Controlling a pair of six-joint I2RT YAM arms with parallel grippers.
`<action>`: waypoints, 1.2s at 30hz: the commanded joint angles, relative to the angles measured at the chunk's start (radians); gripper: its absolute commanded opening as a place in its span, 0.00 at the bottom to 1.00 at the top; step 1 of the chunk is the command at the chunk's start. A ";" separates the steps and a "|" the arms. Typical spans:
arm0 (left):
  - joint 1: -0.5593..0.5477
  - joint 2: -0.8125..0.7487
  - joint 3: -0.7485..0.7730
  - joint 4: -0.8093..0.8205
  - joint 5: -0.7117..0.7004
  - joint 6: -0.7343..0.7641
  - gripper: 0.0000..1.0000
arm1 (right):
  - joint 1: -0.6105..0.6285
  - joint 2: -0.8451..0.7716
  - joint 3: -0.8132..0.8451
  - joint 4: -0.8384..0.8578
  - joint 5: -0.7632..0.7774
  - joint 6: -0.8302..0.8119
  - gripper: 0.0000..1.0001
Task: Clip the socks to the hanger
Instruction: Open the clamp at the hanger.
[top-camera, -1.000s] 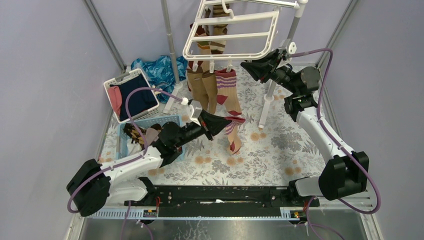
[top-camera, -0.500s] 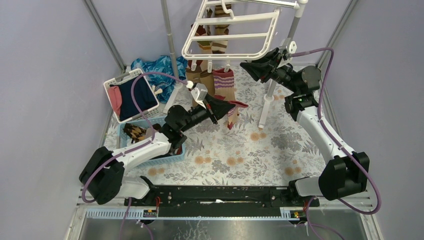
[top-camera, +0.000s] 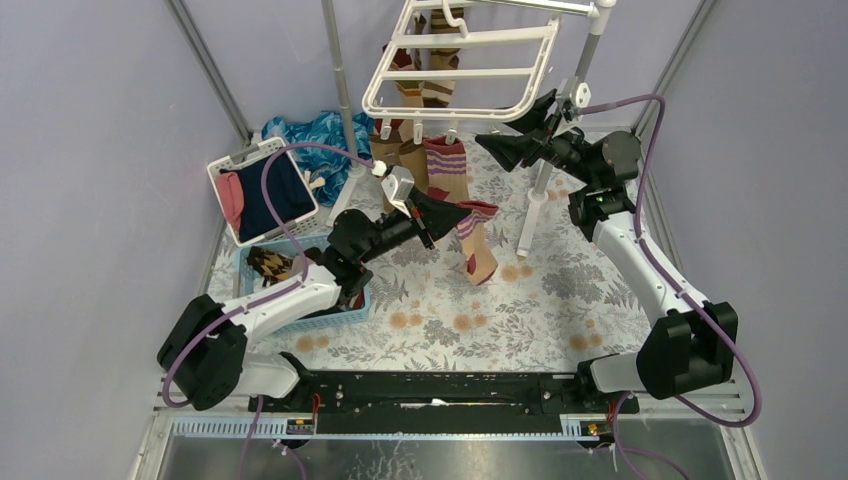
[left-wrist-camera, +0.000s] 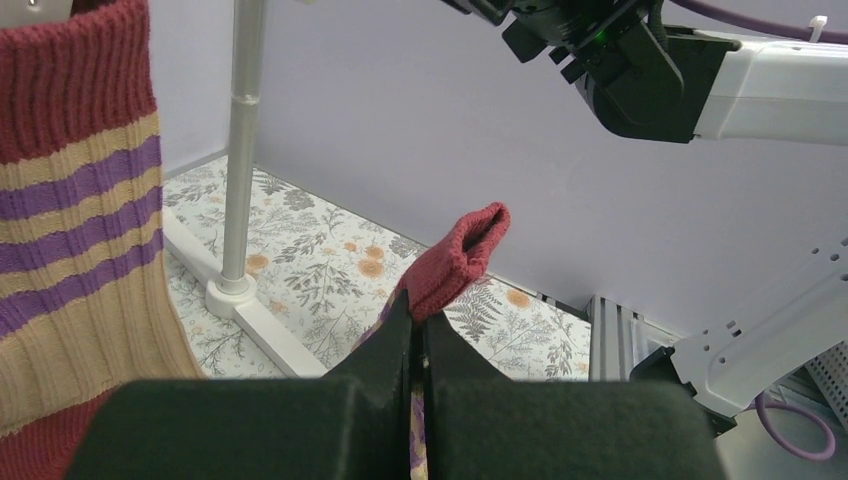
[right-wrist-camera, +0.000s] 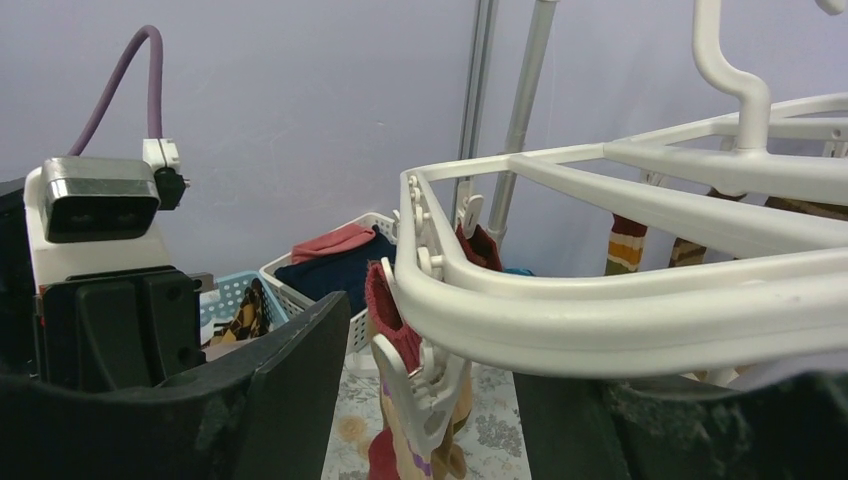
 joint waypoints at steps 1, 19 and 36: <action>0.009 -0.028 -0.005 0.030 0.012 -0.013 0.00 | 0.010 0.009 0.038 0.042 -0.024 -0.003 0.66; 0.013 -0.033 -0.020 0.031 0.007 -0.020 0.00 | 0.010 0.019 0.064 0.038 -0.057 0.008 0.24; 0.105 0.052 0.139 -0.042 0.063 -0.058 0.00 | 0.010 -0.006 0.058 0.023 -0.103 0.059 0.09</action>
